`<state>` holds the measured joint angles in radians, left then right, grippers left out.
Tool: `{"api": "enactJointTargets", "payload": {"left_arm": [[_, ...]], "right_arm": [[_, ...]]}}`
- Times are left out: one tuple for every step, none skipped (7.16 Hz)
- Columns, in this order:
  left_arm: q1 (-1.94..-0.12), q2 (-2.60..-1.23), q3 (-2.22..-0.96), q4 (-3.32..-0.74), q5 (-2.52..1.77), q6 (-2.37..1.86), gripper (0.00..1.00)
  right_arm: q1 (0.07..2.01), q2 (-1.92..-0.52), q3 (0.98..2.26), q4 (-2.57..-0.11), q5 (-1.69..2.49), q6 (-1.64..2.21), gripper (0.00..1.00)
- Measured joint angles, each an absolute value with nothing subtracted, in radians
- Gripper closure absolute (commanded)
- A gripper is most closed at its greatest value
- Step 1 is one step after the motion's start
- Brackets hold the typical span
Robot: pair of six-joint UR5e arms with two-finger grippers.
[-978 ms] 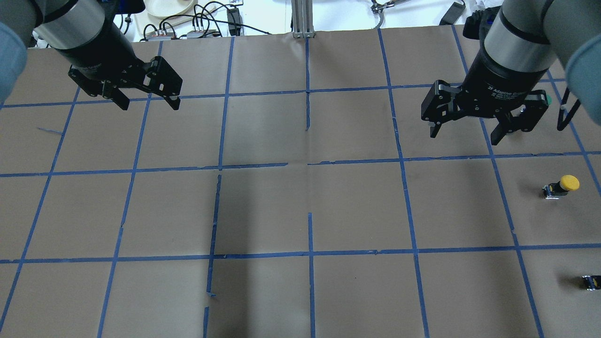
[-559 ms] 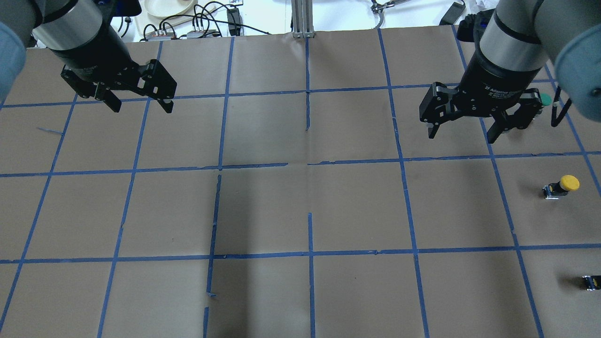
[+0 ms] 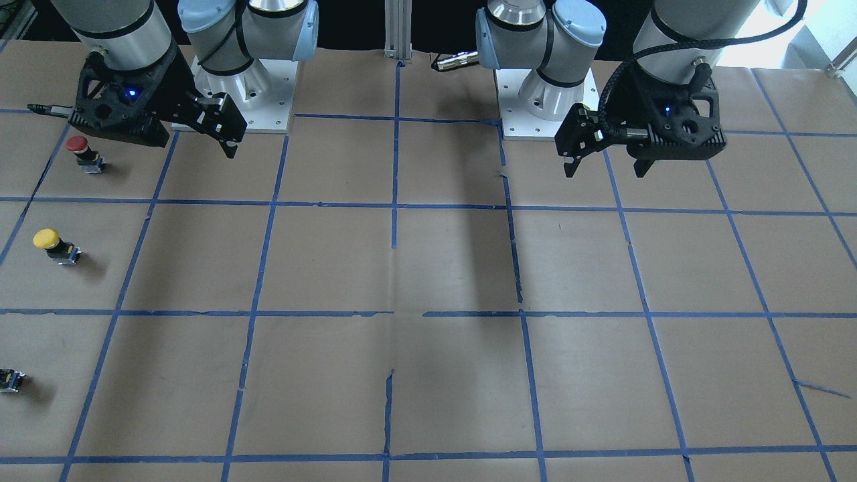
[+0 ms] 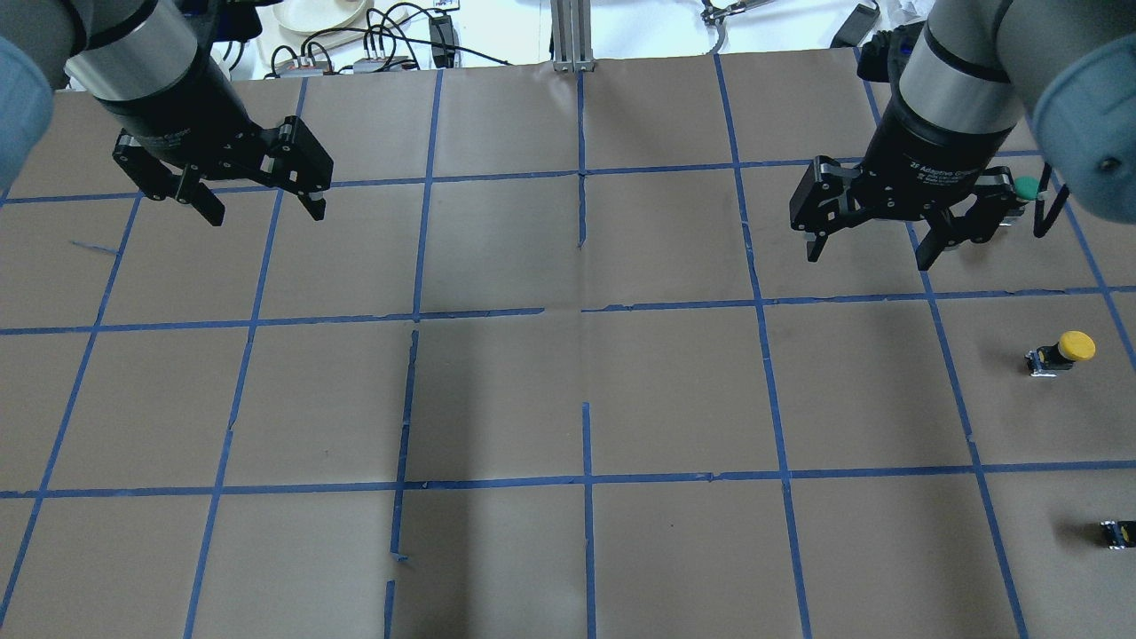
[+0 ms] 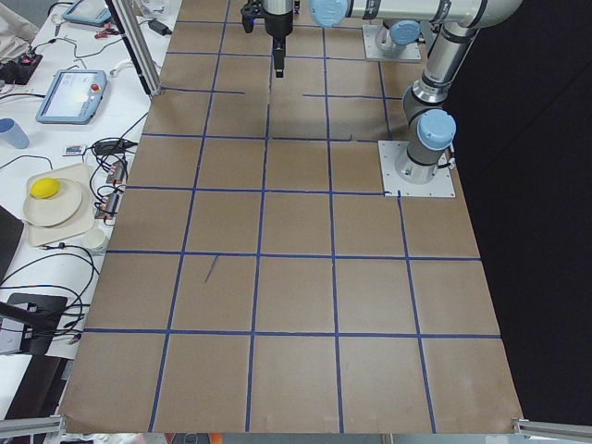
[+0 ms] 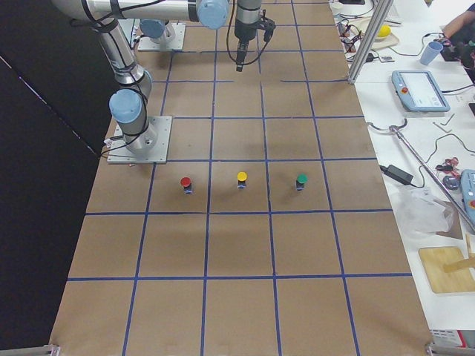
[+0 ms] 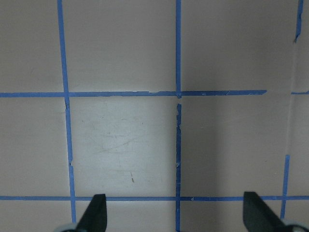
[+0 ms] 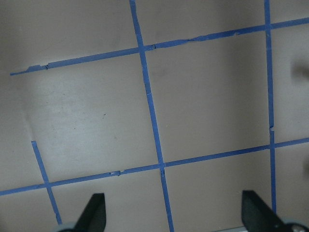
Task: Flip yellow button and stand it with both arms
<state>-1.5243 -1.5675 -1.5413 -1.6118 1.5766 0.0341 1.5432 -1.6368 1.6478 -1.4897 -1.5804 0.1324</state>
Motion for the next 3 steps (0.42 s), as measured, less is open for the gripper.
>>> {"api": "enactJointTargets", "payload": {"left_arm": [[-1.535, -1.568, -1.545, -1.61, 1.576, 0.038, 0.01], [-1.545, -1.567, -1.549, -1.606, 1.577, 0.039, 0.01], [-1.55, -1.565, -1.553, -1.603, 1.578, 0.04, 0.01]], "right_arm": [[1.543, -1.638, 1.646, -1.49, -1.579, 0.132, 0.0], [1.543, -1.638, 1.645, -1.49, -1.579, 0.131, 0.0], [1.543, -1.638, 1.645, -1.49, -1.579, 0.131, 0.0]]}}
